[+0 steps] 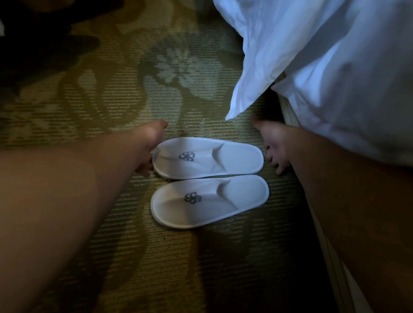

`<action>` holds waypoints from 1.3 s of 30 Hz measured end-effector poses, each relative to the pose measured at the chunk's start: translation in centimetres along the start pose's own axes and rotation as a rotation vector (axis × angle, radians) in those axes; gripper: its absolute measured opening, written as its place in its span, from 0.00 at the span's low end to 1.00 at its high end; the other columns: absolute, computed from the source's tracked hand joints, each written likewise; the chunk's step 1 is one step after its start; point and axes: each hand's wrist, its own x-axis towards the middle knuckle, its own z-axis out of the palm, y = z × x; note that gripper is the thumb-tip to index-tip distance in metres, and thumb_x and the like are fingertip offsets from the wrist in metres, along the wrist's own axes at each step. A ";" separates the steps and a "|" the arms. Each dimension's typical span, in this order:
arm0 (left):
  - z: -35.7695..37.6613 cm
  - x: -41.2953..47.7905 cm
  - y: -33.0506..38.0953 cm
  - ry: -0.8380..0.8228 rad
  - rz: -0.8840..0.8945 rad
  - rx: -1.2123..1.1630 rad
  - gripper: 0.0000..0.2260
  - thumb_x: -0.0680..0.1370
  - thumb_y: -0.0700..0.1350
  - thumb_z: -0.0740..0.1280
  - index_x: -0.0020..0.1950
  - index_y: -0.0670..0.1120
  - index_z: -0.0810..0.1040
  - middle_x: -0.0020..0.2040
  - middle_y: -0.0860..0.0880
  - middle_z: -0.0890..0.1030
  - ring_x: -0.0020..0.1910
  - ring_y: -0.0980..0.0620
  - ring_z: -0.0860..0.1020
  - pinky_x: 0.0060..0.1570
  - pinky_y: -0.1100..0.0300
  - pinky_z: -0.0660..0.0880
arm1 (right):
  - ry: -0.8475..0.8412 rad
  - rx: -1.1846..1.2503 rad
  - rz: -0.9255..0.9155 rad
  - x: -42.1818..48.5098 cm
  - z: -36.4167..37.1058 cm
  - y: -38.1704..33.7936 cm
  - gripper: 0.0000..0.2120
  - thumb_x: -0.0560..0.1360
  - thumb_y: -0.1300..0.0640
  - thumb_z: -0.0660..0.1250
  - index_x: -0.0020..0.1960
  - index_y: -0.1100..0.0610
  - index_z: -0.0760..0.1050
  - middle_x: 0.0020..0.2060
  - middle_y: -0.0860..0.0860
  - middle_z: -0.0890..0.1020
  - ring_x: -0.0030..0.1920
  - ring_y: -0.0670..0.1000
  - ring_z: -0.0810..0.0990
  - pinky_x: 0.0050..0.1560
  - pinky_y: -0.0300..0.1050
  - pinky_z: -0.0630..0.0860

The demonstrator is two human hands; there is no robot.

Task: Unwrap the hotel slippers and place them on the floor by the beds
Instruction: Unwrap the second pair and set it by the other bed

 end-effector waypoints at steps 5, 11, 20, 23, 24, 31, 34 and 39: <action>-0.6 -0.4 -0.6 0.012 -0.076 0.035 0.32 0.79 0.65 0.59 0.74 0.44 0.65 0.61 0.37 0.74 0.60 0.37 0.74 0.57 0.42 0.70 | -0.026 -0.030 0.021 -0.8 0.1 1.1 0.45 0.76 0.29 0.48 0.77 0.65 0.52 0.75 0.65 0.58 0.75 0.65 0.56 0.71 0.60 0.55; -1.1 -0.8 -2.6 -0.051 -0.322 0.074 0.43 0.78 0.65 0.61 0.80 0.38 0.50 0.73 0.27 0.63 0.69 0.27 0.68 0.57 0.32 0.69 | -0.103 -0.099 0.185 -1.8 0.3 2.3 0.50 0.73 0.25 0.47 0.78 0.63 0.44 0.76 0.67 0.51 0.76 0.65 0.50 0.73 0.60 0.48; -0.1 -0.6 -5.0 -0.102 -0.391 0.050 0.41 0.78 0.65 0.61 0.81 0.42 0.51 0.74 0.30 0.64 0.67 0.26 0.68 0.64 0.29 0.64 | -0.120 -0.115 0.187 -1.0 0.5 3.4 0.49 0.73 0.25 0.47 0.79 0.58 0.41 0.77 0.66 0.51 0.76 0.67 0.50 0.72 0.64 0.47; -0.1 -0.7 -5.2 -0.103 -0.386 0.027 0.41 0.78 0.65 0.62 0.80 0.42 0.52 0.73 0.32 0.66 0.66 0.27 0.70 0.62 0.30 0.65 | -0.122 -0.116 0.190 -0.6 0.7 3.7 0.49 0.72 0.24 0.48 0.79 0.57 0.42 0.76 0.66 0.52 0.76 0.66 0.50 0.72 0.63 0.47; -0.1 -0.8 -5.1 -0.109 -0.386 0.013 0.41 0.78 0.65 0.62 0.81 0.42 0.52 0.74 0.32 0.65 0.66 0.27 0.69 0.60 0.30 0.66 | -0.125 -0.115 0.192 -0.5 0.7 3.8 0.50 0.71 0.24 0.48 0.79 0.57 0.42 0.76 0.66 0.53 0.76 0.66 0.50 0.72 0.63 0.47; 0.0 -1.2 -4.7 -0.128 -0.387 -0.025 0.42 0.78 0.66 0.60 0.81 0.42 0.48 0.77 0.32 0.59 0.72 0.28 0.64 0.69 0.32 0.60 | -0.115 -0.113 0.189 -0.3 0.7 3.8 0.50 0.71 0.24 0.48 0.79 0.56 0.42 0.75 0.68 0.55 0.76 0.67 0.52 0.72 0.64 0.49; 0.0 -1.4 -4.6 -0.129 -0.385 -0.030 0.42 0.78 0.66 0.60 0.82 0.42 0.48 0.77 0.32 0.59 0.72 0.28 0.64 0.70 0.32 0.59 | -0.117 -0.101 0.189 -0.4 0.7 3.8 0.49 0.72 0.24 0.48 0.79 0.56 0.41 0.75 0.68 0.54 0.76 0.67 0.51 0.72 0.64 0.48; 0.1 -1.5 -4.6 -0.130 -0.371 -0.024 0.41 0.79 0.66 0.59 0.81 0.43 0.49 0.77 0.33 0.60 0.72 0.30 0.64 0.69 0.33 0.59 | -0.114 -0.088 0.179 -0.6 0.7 3.8 0.49 0.72 0.24 0.48 0.79 0.57 0.42 0.76 0.67 0.54 0.76 0.66 0.52 0.72 0.64 0.49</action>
